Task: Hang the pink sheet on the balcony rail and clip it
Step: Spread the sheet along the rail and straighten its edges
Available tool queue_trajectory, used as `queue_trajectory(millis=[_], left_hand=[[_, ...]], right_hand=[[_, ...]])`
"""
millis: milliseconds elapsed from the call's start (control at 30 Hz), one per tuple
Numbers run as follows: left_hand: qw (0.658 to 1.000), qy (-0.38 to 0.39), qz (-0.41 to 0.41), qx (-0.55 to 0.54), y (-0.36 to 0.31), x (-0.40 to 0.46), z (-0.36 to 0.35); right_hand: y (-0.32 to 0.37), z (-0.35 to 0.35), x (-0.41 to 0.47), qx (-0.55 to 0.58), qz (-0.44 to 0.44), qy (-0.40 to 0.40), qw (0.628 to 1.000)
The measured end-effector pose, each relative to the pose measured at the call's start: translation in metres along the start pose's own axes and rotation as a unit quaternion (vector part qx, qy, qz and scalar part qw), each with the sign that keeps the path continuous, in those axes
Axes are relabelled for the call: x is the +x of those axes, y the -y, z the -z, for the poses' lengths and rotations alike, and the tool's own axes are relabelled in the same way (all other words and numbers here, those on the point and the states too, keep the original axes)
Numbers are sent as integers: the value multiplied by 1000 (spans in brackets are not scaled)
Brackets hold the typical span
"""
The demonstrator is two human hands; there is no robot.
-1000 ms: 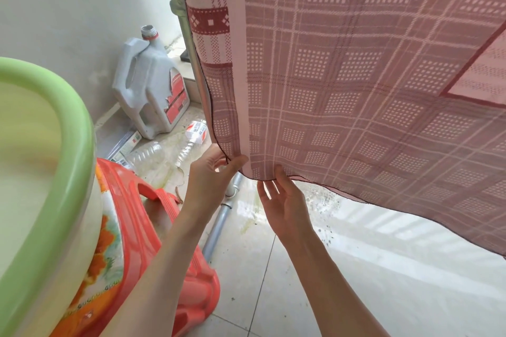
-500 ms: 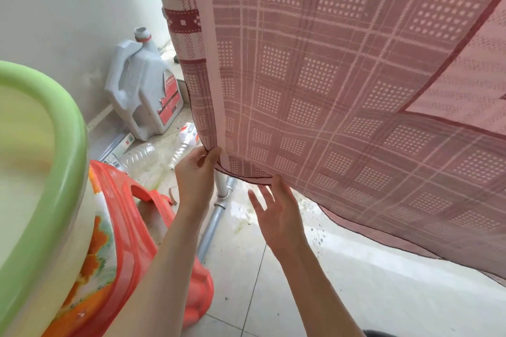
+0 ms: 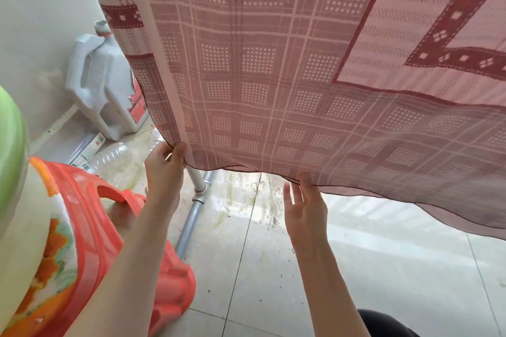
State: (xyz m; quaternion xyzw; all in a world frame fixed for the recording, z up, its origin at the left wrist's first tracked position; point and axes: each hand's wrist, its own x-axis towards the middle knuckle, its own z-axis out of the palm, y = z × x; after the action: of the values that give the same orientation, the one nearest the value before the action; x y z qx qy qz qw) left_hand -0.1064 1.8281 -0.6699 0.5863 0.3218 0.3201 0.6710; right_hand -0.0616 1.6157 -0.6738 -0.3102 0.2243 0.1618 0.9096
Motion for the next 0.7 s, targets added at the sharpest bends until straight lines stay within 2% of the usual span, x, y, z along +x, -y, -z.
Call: queue_trajectory(millis=[100,333,400,533,633,700], left_hand=[[1000,7,-9,12,5,4,5],[999,10,-23,23,1,-1,10],[1000,6,-14,-13,-3,-4,7],[979,51,73,-184,-3,-16,1],[961,135,141,-198,5,-33,-15],[946,163,181,-214,9,-47,-38]], right_hand=[[-4,1,3,-7,3,-22,1000],[-12,4,12,17,-18,-5,1000],[-14,4,11,18,-28,-5,999],[-9,-1,17,28,-35,5,999],[-1,-4,23,22,-38,12,999],[1,-4,26,15,-43,14,999]])
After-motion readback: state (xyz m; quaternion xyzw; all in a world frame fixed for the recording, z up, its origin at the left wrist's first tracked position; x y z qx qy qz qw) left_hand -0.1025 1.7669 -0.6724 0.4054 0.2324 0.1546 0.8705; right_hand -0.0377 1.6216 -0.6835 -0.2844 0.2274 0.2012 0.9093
